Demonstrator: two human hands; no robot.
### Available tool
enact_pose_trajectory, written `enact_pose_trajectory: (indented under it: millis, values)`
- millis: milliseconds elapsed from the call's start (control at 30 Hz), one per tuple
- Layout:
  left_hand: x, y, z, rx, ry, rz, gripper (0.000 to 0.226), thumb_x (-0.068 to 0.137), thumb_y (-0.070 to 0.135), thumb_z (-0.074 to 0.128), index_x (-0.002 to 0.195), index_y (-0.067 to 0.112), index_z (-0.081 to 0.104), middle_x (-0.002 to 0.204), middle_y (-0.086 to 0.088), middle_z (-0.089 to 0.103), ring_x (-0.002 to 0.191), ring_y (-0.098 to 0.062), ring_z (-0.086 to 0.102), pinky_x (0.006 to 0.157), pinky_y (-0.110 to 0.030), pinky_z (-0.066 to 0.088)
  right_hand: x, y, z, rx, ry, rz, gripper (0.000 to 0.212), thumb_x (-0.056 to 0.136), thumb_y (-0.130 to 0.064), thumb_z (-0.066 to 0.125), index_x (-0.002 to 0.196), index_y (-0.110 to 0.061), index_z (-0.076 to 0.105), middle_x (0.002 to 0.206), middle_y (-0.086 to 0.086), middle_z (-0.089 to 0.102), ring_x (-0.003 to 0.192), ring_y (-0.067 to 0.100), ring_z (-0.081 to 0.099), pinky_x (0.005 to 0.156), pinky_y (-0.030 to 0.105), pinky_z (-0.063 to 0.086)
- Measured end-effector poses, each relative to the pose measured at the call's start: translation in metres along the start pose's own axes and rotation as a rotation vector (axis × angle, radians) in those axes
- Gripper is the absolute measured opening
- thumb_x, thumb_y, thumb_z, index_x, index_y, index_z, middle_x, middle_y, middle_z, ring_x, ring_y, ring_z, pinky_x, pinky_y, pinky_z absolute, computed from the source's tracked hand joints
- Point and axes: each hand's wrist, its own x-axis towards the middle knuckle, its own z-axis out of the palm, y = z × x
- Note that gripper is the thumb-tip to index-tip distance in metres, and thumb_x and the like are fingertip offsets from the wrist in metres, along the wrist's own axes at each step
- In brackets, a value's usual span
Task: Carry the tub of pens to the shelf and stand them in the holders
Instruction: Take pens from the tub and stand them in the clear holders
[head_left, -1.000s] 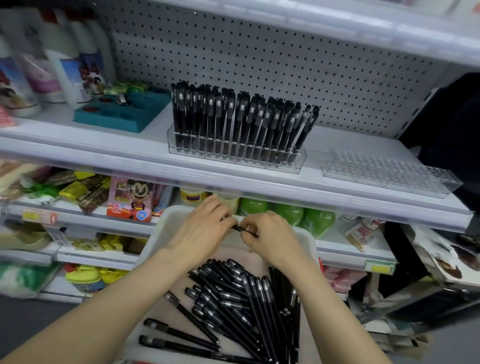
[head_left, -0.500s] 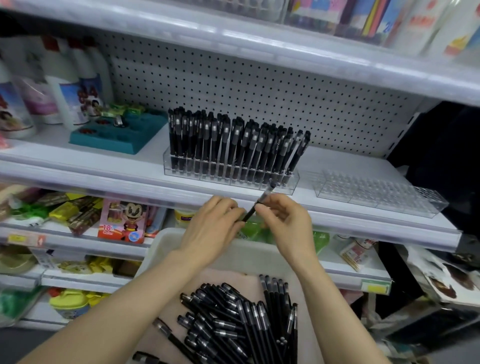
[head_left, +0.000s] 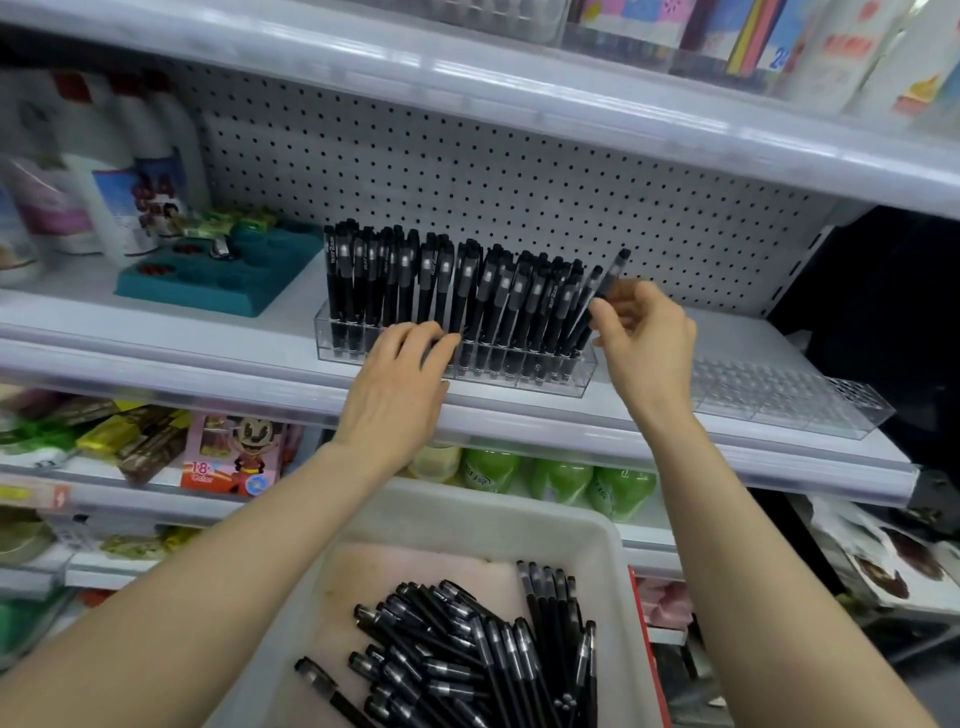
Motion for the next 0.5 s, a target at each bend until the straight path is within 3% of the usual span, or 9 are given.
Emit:
enact_pose_trajectory:
  millis: [200,500]
  values:
    - [-0.001,0.0,0.0,-0.005,-0.001,-0.008,0.052,0.088,0.014,0.066,0.136,0.006,0.05,0.132,-0.011,0.05,0.121,-0.031,0.042,0.102,-0.042,0.043,-0.003,0.012,0.016,-0.074,-0.038,0.044,0.018,0.093,-0.024,0.064,0.1,-0.009,0.067,0.083,0.003,0.071,0.081,0.023,0.068,0.084,0.045,0.055]
    - [-0.002,0.0,0.001,-0.014,0.004,0.003,0.053,0.087,0.013,0.067,0.137,0.005,0.05,0.133,-0.012,0.05,0.122,-0.032,0.042,0.104,-0.042,0.042,0.0,0.013,0.02,-0.169,-0.135,0.089,0.016,0.093,-0.023,0.064,0.1,-0.009,0.067,0.082,0.006,0.073,0.084,0.03,0.069,0.085,0.048,0.053]
